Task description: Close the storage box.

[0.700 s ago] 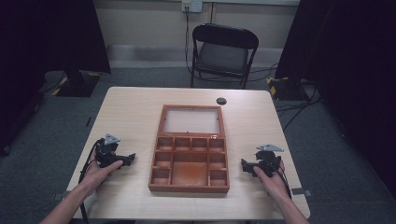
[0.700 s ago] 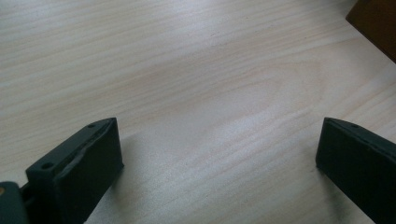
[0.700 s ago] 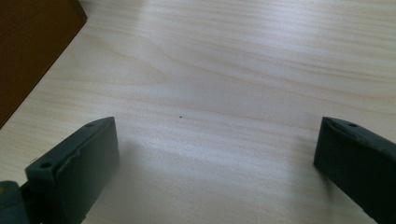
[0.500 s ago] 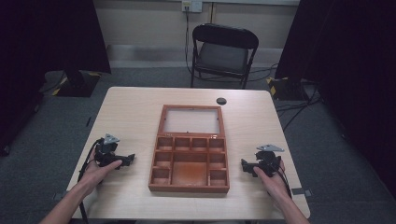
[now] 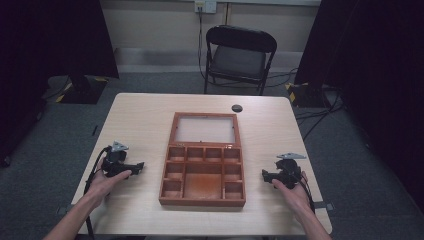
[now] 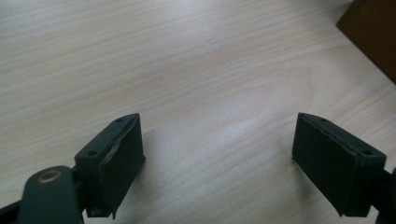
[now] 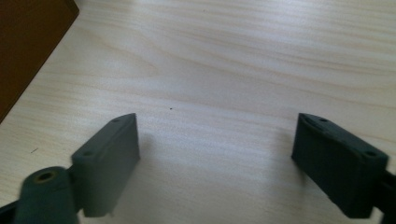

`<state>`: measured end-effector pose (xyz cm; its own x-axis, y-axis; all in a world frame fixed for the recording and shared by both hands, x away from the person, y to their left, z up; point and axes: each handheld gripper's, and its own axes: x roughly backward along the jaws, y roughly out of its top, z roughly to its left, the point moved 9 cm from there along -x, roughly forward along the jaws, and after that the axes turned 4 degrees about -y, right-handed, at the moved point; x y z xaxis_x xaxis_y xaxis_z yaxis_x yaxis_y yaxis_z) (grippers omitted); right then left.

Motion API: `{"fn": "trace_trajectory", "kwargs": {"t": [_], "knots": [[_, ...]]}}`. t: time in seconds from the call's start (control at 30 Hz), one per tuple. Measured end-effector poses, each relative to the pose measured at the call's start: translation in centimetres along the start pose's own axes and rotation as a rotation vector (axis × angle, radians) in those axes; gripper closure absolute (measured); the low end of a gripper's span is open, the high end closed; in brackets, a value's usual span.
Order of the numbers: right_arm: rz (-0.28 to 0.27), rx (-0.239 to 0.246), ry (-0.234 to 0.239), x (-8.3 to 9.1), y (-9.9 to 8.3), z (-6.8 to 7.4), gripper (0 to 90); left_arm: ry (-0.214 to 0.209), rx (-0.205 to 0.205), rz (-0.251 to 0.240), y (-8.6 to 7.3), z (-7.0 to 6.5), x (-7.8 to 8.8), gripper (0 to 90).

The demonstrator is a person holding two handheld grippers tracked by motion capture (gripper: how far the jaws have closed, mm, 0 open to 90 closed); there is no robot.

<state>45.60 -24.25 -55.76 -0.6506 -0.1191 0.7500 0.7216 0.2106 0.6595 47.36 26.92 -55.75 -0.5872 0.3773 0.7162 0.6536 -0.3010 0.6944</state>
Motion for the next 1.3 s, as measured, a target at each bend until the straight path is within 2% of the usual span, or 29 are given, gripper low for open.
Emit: {"fn": "trace_trajectory", "kwargs": {"t": [0.1, 0.17, 0.23, 0.37, 0.43, 0.47, 0.53, 0.57, 0.63, 0.7, 0.77, 0.8, 0.9, 0.97, 1.07, 1.17, 1.27, 1.3], "knots": [[0.000, -0.014, 0.027, 0.3, 0.3, 0.1, 14.4, -0.018, 0.007, -0.014, 0.6, -0.5, 0.5, 17.0], [-0.001, -0.001, 0.045, 0.6, 0.3, 0.1, 15.5, -0.035, -0.004, -0.009, 0.9, -0.9, 0.8, 17.4], [0.020, -0.013, 0.034, 0.7, 0.4, -0.1, 15.1, -0.039, -0.008, -0.016, 1.1, -1.0, 1.1, 17.3], [0.008, -0.011, 0.035, 0.9, 1.2, -0.2, 15.2, -0.045, 0.019, -0.051, 2.0, -1.3, 1.6, 18.2], [-0.007, -0.017, 0.040, 1.1, 1.8, -0.2, 15.3, -0.049, 0.009, -0.030, 2.4, -1.2, 1.8, 19.1], [-0.013, -0.020, 0.046, 1.2, 2.1, -0.1, 15.3, -0.049, 0.023, -0.044, 3.0, -1.2, 2.0, 19.5], [-0.035, -0.013, 0.056, 1.3, 3.1, 0.2, 15.3, -0.044, 0.065, -0.099, 3.9, -1.0, 2.3, 20.6], [-0.045, -0.015, 0.071, 1.3, 3.5, 0.4, 15.3, -0.058, 0.080, -0.108, 4.3, -0.9, 2.3, 22.3], [-0.064, -0.023, 0.107, 1.1, 4.4, 0.9, 16.2, -0.074, 0.073, -0.084, 4.8, -0.9, 2.2, 22.4], [-0.071, -0.025, 0.126, 1.0, 5.3, 1.3, 16.3, -0.055, 0.086, -0.121, 5.4, -0.8, 2.2, 22.6], [-0.095, -0.029, 0.144, 1.1, 6.6, 1.9, 16.9, -0.075, 0.072, -0.106, 6.0, -0.9, 2.0, 22.7], [-0.108, -0.030, 0.154, 1.1, 7.1, 2.1, 17.1, -0.078, 0.053, -0.107, 6.5, -1.0, 1.8, 22.7], [-0.134, -0.034, 0.209, 1.4, 9.3, 2.9, 17.4, -0.094, 0.049, -0.119, 7.9, -1.2, 1.7, 22.9], [-0.147, -0.035, 0.215, 1.6, 10.5, 3.2, 17.5, -0.091, 0.041, -0.124, 8.9, -1.3, 1.6, 22.6], [-0.179, -0.025, 0.238, 1.9, 12.8, 3.9, 17.7, -0.103, 0.042, -0.159, 11.0, -1.6, 1.7, 22.4], [-0.199, 0.001, 0.274, 2.0, 14.7, 4.9, 21.7, -0.121, 0.045, -0.189, 12.6, -2.0, 1.5, 22.6], [-0.185, 0.029, 0.285, 1.2, 15.4, 5.9, 21.1, -0.135, 0.066, -0.148, 12.7, -2.6, 0.0, 22.6], [-0.174, 0.022, 0.298, 0.8, 15.4, 6.2, 21.3, -0.144, 0.071, -0.129, 12.5, -2.9, -0.6, 22.8]]}}
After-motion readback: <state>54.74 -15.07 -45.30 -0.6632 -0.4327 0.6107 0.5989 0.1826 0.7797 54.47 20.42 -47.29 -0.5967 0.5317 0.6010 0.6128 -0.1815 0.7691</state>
